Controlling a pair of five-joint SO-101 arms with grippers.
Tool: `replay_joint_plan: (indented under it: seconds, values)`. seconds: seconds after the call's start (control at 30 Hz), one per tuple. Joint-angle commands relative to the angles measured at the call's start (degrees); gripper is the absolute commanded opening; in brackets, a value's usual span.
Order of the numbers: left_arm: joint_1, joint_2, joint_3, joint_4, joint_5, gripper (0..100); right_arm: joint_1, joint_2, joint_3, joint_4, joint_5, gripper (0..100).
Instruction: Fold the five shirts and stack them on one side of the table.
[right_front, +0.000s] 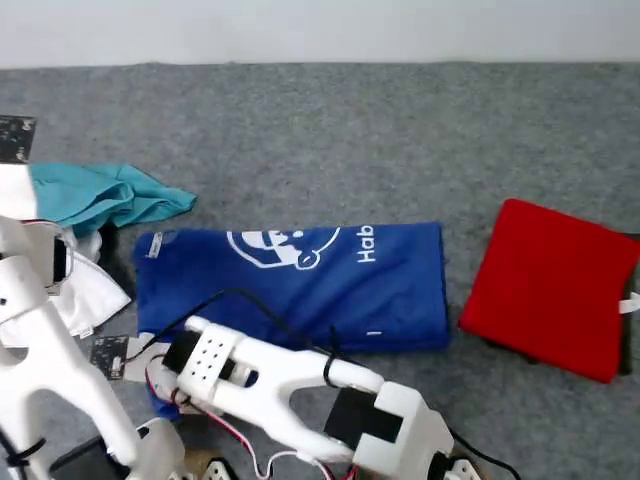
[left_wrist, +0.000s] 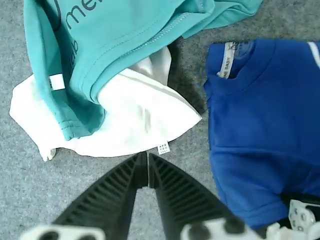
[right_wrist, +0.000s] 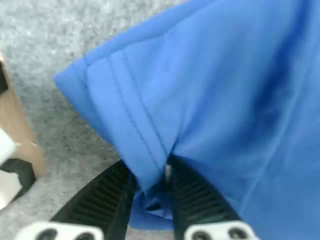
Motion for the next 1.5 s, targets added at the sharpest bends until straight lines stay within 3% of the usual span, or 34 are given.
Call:
replay_joint_plan:
  seconds: [0.0, 0.3, 0.7, 1.1, 1.23, 1.37, 1.47]
  values:
    - [-0.18, -2.37, -0.22, 1.14, -0.35, 1, 0.13, 0.40, 0.26, -1.36, 4.75, 1.1]
    - [-0.18, -2.37, -0.40, 1.14, -0.35, 1, 1.63, -5.85, 0.09, -0.75, 5.45, 1.0]
    - [-0.09, -2.37, -0.40, 1.05, -0.44, 1, 14.64, -11.56, -4.66, -1.45, 5.27, 1.0]
    - [-0.09, -2.37, -0.22, 1.14, -0.44, 1, 23.16, 4.00, -21.19, -0.92, 5.27, 1.8]
    - [-0.09, -2.37, -0.22, 1.14, -0.44, 1, 24.57, 6.90, -23.82, 0.13, 3.25, 11.9]
    - [-0.09, -2.37, -0.22, 1.14, -0.44, 1, 26.68, 7.16, -24.62, 1.63, -7.47, 24.6]
    - [-0.09, -2.37, -0.22, 1.14, -0.44, 1, 28.18, 6.64, -24.79, 2.33, -9.58, 23.2]
